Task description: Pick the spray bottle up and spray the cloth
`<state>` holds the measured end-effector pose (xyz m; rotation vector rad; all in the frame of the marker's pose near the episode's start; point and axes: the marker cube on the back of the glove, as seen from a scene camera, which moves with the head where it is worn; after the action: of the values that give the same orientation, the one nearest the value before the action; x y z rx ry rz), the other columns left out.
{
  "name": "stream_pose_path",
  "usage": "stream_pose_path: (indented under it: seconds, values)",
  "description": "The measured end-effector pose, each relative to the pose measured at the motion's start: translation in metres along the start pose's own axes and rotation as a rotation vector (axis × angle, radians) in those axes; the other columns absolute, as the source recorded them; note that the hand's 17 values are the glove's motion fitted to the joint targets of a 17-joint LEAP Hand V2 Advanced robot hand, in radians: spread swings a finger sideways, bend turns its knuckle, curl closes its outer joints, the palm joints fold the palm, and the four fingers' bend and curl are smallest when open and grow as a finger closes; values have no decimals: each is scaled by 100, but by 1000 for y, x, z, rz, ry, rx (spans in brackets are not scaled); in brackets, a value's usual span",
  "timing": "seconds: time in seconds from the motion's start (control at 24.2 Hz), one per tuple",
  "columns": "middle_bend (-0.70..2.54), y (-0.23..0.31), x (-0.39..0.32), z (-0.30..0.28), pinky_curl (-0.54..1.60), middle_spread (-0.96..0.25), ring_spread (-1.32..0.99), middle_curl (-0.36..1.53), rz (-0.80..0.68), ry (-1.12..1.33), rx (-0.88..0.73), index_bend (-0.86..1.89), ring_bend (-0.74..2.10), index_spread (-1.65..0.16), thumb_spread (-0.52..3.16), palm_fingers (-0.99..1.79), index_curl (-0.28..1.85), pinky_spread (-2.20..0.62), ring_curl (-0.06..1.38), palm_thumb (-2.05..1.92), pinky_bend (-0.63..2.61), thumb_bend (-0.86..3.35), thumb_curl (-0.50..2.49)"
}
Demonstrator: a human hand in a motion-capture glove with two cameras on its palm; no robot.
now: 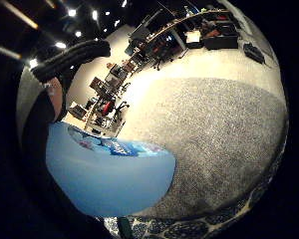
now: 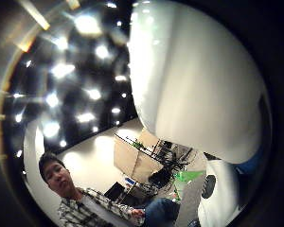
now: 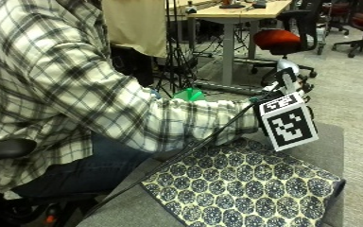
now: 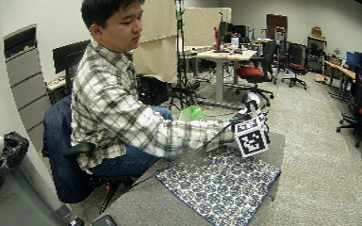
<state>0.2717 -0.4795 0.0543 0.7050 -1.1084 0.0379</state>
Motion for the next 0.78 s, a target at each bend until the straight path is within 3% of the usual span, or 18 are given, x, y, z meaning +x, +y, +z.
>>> stream_pose_path:
  seconds: [0.62, 0.78]
  values:
    - [53, 0, 5, 1, 41, -11, -22, 55, 34, 35, -78, 17, 54, -28, 18, 122, 60, -21, 50, 113, 37, -3, 80]
    - [47, 6, 8, -2, 42, -12, -20, 53, 50, 64, -132, 5, 51, -28, 28, 97, 54, -12, 49, 109, 42, -5, 77]
